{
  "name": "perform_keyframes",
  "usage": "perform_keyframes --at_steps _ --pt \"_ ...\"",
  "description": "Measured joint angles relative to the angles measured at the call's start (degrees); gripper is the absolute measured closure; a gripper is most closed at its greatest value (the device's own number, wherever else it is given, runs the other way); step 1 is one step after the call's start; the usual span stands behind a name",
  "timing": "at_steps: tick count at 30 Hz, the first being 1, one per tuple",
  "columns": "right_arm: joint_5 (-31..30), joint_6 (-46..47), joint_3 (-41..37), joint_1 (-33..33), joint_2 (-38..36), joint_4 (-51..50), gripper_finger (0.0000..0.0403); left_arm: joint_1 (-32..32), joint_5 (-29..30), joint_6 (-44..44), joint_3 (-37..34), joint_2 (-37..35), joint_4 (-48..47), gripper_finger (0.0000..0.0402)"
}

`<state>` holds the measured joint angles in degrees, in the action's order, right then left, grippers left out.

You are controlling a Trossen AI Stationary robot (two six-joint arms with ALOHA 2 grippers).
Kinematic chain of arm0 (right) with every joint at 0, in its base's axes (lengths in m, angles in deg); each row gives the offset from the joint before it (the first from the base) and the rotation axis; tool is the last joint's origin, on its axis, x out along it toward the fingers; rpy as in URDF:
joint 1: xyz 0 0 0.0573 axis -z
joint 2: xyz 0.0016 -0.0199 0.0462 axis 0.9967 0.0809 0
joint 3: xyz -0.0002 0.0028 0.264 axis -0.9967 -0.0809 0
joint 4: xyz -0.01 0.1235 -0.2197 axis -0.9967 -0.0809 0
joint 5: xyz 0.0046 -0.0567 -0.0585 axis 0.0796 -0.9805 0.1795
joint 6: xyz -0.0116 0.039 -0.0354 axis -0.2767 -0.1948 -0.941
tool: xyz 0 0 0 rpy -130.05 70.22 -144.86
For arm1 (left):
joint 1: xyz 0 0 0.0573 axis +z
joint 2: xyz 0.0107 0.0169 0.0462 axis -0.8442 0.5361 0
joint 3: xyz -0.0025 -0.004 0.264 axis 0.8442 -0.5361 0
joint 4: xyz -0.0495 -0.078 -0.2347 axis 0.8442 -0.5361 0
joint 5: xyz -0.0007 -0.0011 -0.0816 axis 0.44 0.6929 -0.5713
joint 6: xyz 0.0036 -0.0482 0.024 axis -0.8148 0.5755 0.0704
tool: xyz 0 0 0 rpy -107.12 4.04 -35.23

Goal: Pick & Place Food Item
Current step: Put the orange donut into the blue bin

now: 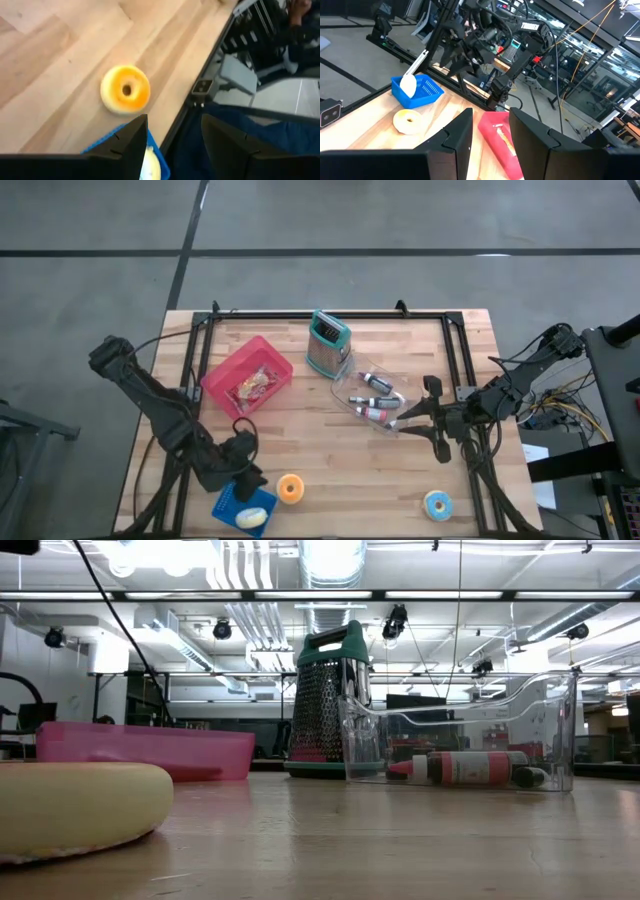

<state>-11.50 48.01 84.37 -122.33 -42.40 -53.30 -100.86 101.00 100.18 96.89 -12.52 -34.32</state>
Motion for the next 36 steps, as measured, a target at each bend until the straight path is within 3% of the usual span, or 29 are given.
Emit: perform_keyframes --at_steps 8,12,20,36 --pt "0.0 0.02 0.0 0.0 0.0 -0.01 0.028 6.85 0.49 -0.02 0.0 0.24 -0.13 0.0211" --pt "0.01 0.0 0.0 -0.01 -0.01 -0.01 0.028 9.41 -2.75 0.12 0.0 0.4 -0.16 0.0211" --pt "0.02 0.01 0.0 -0.01 0.0 -0.01 0.028 9.36 -3.91 -0.55 0.0 0.4 -0.06 0.0211" --pt "0.02 0.02 0.0 -0.02 0.0 -0.01 0.028 8.93 -4.57 10.07 0.0 5.16 0.87 0.0211"
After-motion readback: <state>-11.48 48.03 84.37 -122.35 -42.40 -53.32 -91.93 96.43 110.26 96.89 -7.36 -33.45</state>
